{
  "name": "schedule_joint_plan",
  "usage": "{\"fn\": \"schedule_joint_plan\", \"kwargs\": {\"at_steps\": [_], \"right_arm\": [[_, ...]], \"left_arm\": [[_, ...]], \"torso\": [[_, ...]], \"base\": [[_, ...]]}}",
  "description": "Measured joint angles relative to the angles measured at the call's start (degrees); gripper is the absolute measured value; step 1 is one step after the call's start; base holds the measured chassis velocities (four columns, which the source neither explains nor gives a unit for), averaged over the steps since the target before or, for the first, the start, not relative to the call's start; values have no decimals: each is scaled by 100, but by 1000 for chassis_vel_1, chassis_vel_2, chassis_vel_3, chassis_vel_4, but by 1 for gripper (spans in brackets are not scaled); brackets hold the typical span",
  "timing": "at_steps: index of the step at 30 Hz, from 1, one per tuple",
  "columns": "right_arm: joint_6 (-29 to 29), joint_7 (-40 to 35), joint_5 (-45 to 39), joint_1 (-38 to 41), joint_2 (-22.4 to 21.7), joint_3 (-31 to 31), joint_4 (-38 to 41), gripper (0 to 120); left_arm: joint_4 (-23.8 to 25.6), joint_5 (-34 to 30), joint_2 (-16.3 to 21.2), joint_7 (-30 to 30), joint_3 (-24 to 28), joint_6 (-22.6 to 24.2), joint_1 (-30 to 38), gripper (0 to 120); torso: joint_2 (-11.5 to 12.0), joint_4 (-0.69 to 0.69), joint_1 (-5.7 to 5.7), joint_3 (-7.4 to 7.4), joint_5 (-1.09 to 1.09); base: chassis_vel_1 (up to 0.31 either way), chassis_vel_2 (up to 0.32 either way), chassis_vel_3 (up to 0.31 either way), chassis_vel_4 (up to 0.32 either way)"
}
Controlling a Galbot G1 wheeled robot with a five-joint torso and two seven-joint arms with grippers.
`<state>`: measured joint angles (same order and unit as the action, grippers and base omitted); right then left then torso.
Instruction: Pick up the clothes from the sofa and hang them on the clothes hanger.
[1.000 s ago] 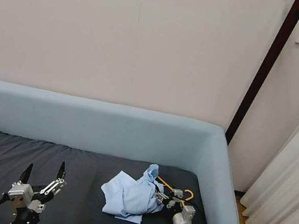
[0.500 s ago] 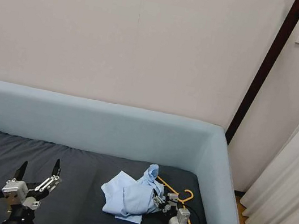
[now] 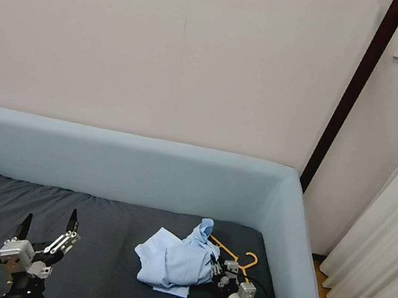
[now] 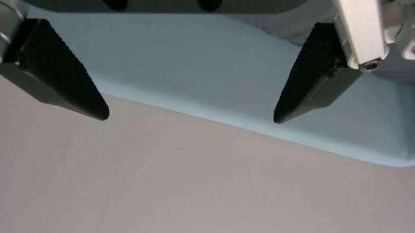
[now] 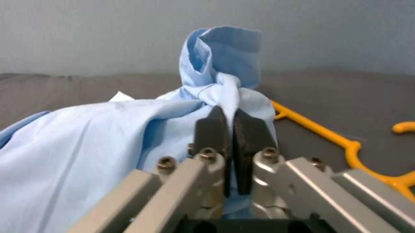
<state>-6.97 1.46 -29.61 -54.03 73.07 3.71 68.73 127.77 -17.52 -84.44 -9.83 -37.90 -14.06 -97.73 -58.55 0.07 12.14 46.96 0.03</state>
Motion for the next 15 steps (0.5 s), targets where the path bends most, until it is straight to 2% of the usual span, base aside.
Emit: {"fn": "schedule_joint_plan", "kwargs": {"at_steps": [9, 15], "right_arm": [[-301, -104, -281, -39, -136, 27, 419, 0], [-675, 42, -947, 268, -540, -135, 1186, 0]], "left_arm": [[129, 65, -67, -48, 12, -45, -60, 100], [225, 68, -84, -73, 9, -98, -91, 100]], "torso": [[0, -1, 0, 0, -1], [0, 0, 0, 0, 1]], "base": [[0, 0, 0, 0], [0, 0, 0, 0]]}}
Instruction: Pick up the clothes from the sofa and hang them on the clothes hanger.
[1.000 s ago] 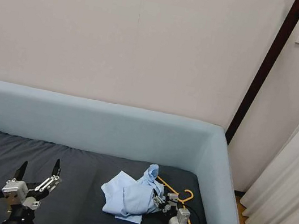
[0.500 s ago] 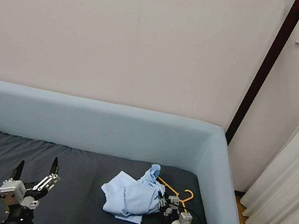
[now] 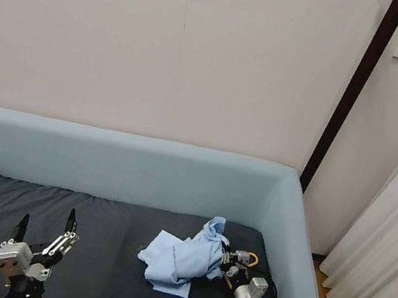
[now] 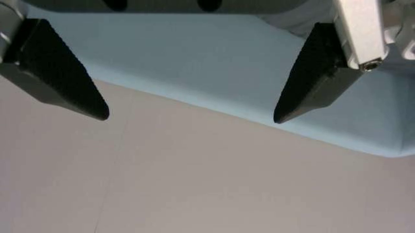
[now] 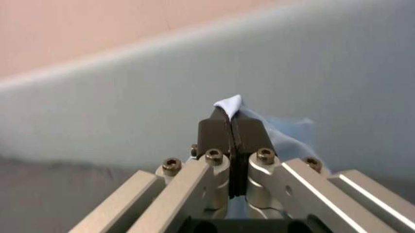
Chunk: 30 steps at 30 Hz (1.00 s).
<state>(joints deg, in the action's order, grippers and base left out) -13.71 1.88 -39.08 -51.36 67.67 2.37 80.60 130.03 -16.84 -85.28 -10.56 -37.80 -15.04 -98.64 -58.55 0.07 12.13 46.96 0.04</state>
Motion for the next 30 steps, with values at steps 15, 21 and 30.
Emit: {"fn": "schedule_joint_plan", "kwargs": {"at_steps": [15, 21, 30], "right_arm": [[-591, 784, -1607, 1851, -971, -567, 670, 0], [-595, 800, -1914, 2501, -1193, -885, 537, 0], [-656, 1320, -2009, 3590, -1285, -1157, 91, 0]], "left_arm": [[21, -23, -44, -19, -16, -35, 42, 100], [-106, -67, 40, -24, -14, -37, 107, 100], [-301, -323, 274, -27, -72, -26, 254, 100]], "torso": [[0, 0, 0, 0, 0], [0, 0, 0, 1, -1], [0, -1, 1, 0, -1]], "base": [[0, 0, 0, 0], [0, 0, 0, 0], [0, 0, 0, 0]]}}
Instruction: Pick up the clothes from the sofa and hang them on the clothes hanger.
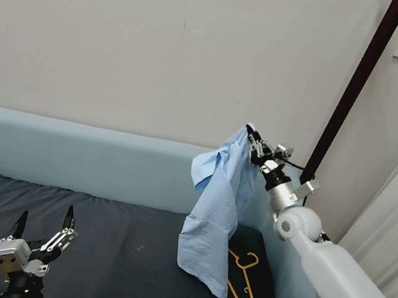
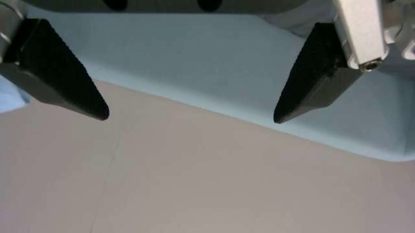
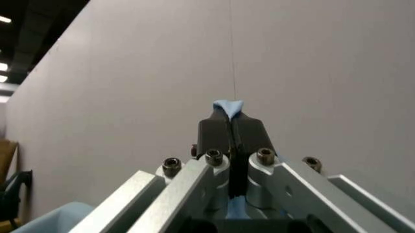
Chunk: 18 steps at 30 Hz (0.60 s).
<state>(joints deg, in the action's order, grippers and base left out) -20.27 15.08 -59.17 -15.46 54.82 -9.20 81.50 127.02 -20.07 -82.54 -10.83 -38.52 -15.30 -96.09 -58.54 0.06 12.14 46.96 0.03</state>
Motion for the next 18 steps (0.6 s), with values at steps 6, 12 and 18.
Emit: {"fn": "schedule_joint_plan", "kwargs": {"at_steps": [6, 12, 18], "right_arm": [[18, 328, 196, 825, 21, -120, -509, 0], [24, 176, -89, 1389, 182, -339, -736, 0], [-12, 151, -100, 1451, 210, -485, -748, 0]], "left_arm": [[-189, -159, 138, 0, -13, 14, 145, 100], [-287, -269, 264, 9, 18, 87, 306, 100], [-321, -299, 306, 43, 97, 151, 410, 100]], "torso": [[0, 1, 0, 0, 1], [0, -1, 0, -1, 3], [0, 1, 0, 0, 0]], "base": [[0, 0, 0, 0], [0, 0, 0, 0], [0, 0, 0, 0]]}}
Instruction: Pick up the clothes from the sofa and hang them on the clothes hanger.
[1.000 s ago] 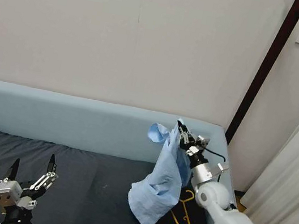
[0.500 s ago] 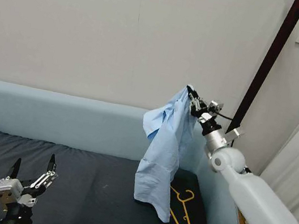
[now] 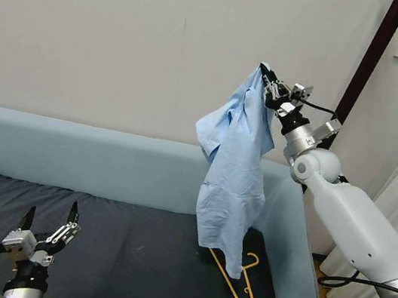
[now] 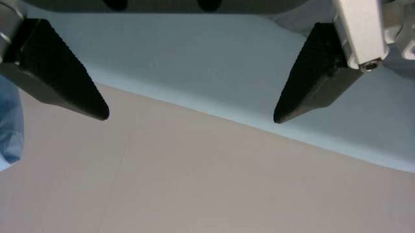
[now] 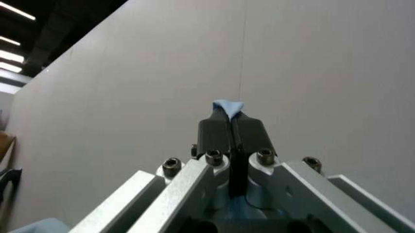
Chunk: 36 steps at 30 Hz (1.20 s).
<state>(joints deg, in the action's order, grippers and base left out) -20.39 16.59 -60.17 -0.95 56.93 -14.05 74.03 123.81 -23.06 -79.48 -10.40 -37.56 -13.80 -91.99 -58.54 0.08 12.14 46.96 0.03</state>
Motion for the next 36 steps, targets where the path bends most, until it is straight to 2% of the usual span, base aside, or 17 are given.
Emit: {"fn": "schedule_joint_plan", "kwargs": {"at_steps": [7, 9, 10, 14, 15, 17, 18, 20, 22, 24, 27, 35, 36], "right_arm": [[-72, -151, 181, -300, -34, -49, 156, 0], [-105, -236, 405, -939, -164, -45, 492, 0], [-105, -236, 405, -939, -164, -45, 492, 0], [-119, 30, 1022, -2529, -290, 171, 951, 0], [-119, 30, 1022, -2529, -290, 171, 951, 0], [-193, 299, 1483, -3400, -140, 463, 973, 0], [-193, 299, 1483, -3400, -140, 463, 973, 0], [-282, 501, 1853, -4109, 87, 713, 920, 0], [-408, 771, 2344, -4864, 404, 1022, 743, 0], [-472, 875, 2463, -5010, 502, 1079, 613, 0], [-739, 1100, 2791, -5307, 883, 1174, 49, 0], [-984, 1060, 3149, -5583, 1215, 1228, -411, 0], [-991, 1046, 3153, -5611, 1229, 1228, -411, 4]], "left_arm": [[-19, 31, -12, 10, 69, 0, 19, 100], [-20, 40, -14, 12, 80, -2, 18, 100], [-20, 40, -14, 12, 80, -2, 18, 100], [-128, 59, 58, 39, 84, -20, 26, 100], [-128, 59, 58, 39, 84, -20, 26, 100], [-267, 13, 153, 60, 94, 15, 94, 100], [-267, 13, 153, 60, 94, 15, 94, 100], [-302, -116, 216, 92, 96, 166, 104, 100], [-307, -160, 244, 252, 87, 372, 69, 100], [-325, -158, 249, 303, 89, 435, 86, 100], [-470, -205, 294, 410, 183, 670, 276, 100], [-792, -111, 272, 456, 266, 625, 419, 100], [-802, -98, 259, 456, 267, 603, 411, 100]], "torso": [[0, -3, 0, -1, 2], [0, -2, 0, 0, 0], [0, -2, 0, 0, 0], [0, 1, -1, 0, -4], [0, 1, -1, 0, -4], [0, 2, -1, -1, 1], [0, 2, -1, -1, 1], [-1, -2, -1, -1, 0], [-1, 0, -1, -1, -1], [-1, 0, -2, -1, 0], [-1, -1, -2, -1, 1], [-1, -1, -1, -1, 2], [-1, -1, -1, -1, 1]], "base": [[0, 0, 0, 0], [0, 0, 0, 0], [0, 0, 0, 0], [0, 0, 0, 0], [0, 0, 0, 0], [0, 0, 0, 0], [0, 0, 0, 0], [0, 0, 0, 0], [0, 0, 0, 0], [0, 0, 0, 0], [0, 0, 0, 0], [0, 0, 0, 0], [0, 0, 0, 0]]}}
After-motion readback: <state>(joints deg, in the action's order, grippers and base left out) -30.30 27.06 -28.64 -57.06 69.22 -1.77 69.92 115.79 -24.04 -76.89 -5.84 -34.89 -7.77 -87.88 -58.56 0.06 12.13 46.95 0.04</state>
